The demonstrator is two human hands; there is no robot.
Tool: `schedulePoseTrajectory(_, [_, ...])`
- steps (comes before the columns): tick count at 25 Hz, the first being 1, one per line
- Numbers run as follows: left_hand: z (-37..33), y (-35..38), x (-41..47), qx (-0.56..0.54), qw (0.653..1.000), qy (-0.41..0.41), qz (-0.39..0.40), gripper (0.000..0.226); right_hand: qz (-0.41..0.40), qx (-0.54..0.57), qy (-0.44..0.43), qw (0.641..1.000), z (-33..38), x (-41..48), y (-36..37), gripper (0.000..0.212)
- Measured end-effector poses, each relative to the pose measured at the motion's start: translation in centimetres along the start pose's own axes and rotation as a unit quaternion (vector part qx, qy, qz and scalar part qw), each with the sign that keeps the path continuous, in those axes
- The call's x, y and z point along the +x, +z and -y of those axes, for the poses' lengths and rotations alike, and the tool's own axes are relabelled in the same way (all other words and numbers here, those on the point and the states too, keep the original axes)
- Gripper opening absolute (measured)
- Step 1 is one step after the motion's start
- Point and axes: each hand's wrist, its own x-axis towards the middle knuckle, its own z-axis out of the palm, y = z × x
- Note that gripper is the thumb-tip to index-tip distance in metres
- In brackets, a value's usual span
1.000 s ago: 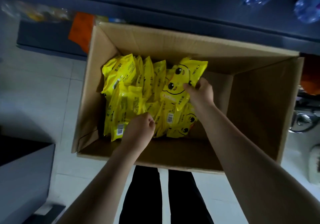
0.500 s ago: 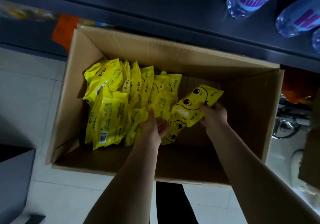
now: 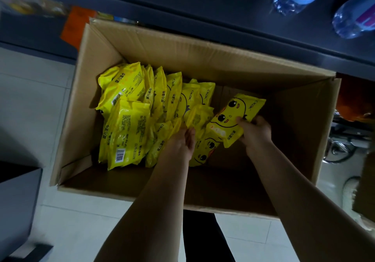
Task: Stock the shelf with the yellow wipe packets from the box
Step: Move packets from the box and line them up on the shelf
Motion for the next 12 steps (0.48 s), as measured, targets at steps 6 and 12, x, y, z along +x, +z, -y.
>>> schedulePoseTrajectory(6, [0.1,-1.6,-5.2,0.200,0.975,0.085,0.044,0.015,-0.028,-0.009,-0.064,0.997,2.8,-2.7,-3.8,0.016])
schedulePoseTrajectory(12, [-2.2,-4.4,-13.7,0.370,0.874,0.286,0.132,0.018,-0.024,-0.006,-0.135,0.991,6.0,-9.3,-6.7,0.015])
